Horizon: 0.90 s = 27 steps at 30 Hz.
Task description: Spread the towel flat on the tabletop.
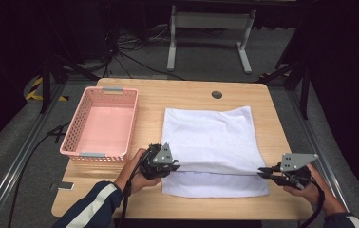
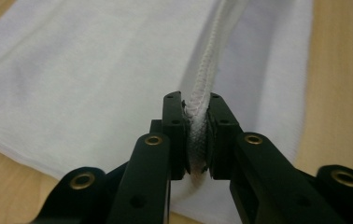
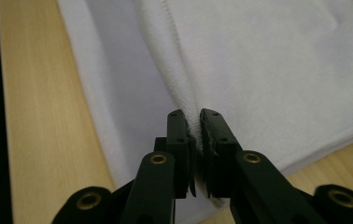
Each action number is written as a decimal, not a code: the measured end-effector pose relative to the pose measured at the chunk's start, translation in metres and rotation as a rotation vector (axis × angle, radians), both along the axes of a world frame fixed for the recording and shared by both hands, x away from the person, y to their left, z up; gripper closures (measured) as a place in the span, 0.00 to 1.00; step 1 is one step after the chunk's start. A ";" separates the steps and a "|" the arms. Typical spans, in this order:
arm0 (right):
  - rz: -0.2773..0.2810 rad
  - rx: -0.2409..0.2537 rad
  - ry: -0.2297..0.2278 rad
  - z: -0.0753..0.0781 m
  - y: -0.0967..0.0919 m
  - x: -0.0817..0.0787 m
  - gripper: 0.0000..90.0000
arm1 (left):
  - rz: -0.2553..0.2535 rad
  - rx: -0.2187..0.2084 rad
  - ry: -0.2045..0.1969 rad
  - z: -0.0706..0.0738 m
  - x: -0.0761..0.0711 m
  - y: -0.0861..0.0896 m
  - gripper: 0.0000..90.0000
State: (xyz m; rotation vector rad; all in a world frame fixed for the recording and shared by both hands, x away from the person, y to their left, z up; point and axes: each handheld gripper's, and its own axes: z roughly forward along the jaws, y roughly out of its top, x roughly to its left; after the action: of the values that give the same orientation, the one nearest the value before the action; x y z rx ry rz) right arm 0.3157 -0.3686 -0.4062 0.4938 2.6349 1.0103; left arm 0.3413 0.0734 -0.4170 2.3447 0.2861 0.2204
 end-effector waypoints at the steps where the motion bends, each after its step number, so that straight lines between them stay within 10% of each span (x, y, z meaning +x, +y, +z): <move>1: 0.016 -0.011 0.007 -0.004 -0.002 -0.006 0.93 | -0.021 0.021 0.010 -0.003 -0.007 0.001 0.88; 8: 0.031 -0.007 0.065 -0.015 -0.017 -0.022 0.76 | 0.006 -0.006 0.073 -0.015 -0.030 0.009 0.74; 14: -0.143 0.069 0.016 -0.005 -0.016 -0.006 0.75 | 0.118 -0.091 0.075 -0.014 -0.009 0.011 0.69; 23: -0.183 -0.008 0.128 -0.027 0.008 0.029 0.85 | 0.108 0.028 0.091 -0.035 0.017 0.002 0.80; 27: -0.092 -0.065 0.203 -0.033 0.007 0.023 0.82 | 0.090 0.061 0.116 -0.041 0.015 0.004 0.79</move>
State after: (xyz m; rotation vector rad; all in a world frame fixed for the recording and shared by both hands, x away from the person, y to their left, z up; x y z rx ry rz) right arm 0.3385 -0.3614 -0.4391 0.7310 2.7810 0.8864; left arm 0.3560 0.0771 -0.4577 2.4111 0.4479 0.1384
